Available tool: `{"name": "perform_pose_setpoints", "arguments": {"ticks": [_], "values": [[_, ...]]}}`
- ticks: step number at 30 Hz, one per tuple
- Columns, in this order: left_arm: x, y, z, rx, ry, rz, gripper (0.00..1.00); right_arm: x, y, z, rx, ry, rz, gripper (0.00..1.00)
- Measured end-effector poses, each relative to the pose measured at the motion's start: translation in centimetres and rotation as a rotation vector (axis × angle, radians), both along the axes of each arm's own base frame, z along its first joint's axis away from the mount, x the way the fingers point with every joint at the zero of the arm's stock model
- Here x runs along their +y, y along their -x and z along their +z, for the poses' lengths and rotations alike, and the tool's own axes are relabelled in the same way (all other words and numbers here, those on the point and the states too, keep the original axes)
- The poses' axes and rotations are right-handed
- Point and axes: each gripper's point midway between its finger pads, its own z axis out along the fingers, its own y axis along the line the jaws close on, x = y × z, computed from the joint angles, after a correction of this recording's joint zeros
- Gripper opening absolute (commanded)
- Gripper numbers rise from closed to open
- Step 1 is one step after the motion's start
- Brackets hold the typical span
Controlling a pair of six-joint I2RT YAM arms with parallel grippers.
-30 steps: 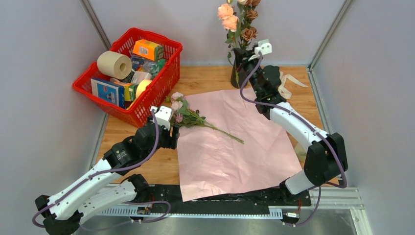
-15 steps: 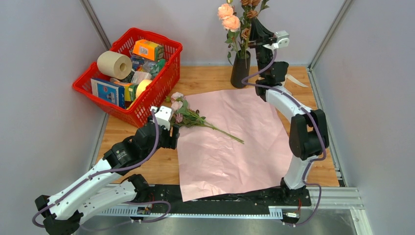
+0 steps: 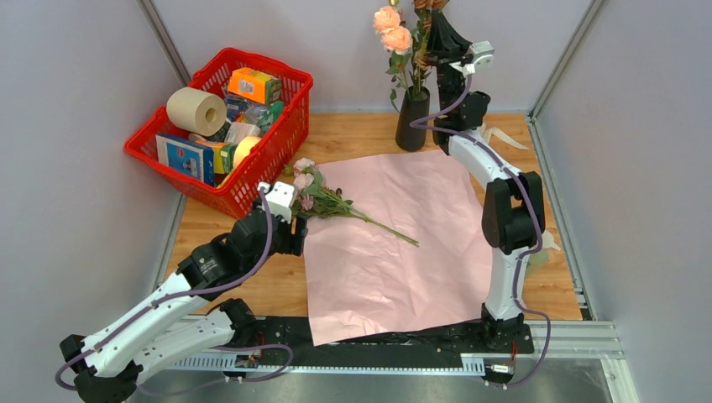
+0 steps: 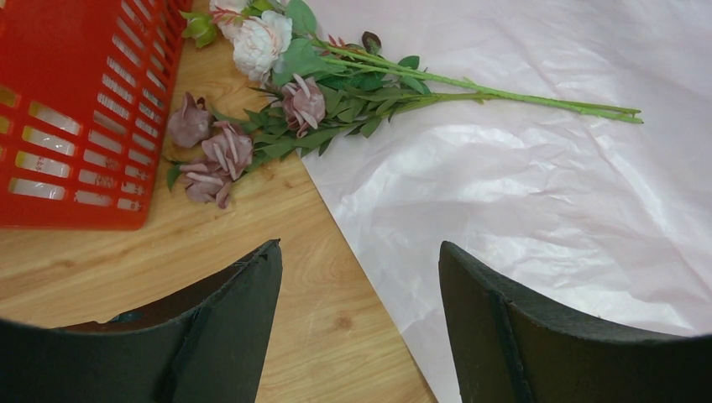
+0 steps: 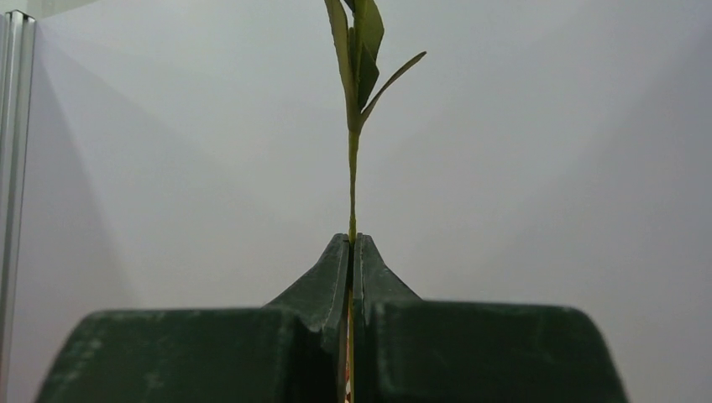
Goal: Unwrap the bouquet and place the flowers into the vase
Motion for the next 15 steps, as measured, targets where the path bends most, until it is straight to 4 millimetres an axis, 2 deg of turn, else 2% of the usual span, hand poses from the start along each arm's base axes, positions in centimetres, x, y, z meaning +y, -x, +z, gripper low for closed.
{"name": "perform_pose_setpoints", "arguments": {"ticks": [10, 13, 14, 15], "values": [[0.0, 0.0, 0.0, 0.0, 0.0, 0.0, 0.77, -0.4, -3.7, -5.5, 0.098, 0.021, -0.02, 0.0], [0.0, 0.0, 0.0, 0.0, 0.0, 0.0, 0.77, -0.1, -4.8, -8.1, 0.153, 0.037, -0.021, 0.0], [0.0, 0.0, 0.0, 0.0, 0.0, 0.0, 0.77, 0.0, -5.4, -9.5, 0.191, 0.047, -0.021, 0.0], [0.0, 0.0, 0.0, 0.0, 0.0, 0.0, 0.77, 0.1, -5.5, -9.9, 0.2, 0.05, -0.021, 0.0]]}}
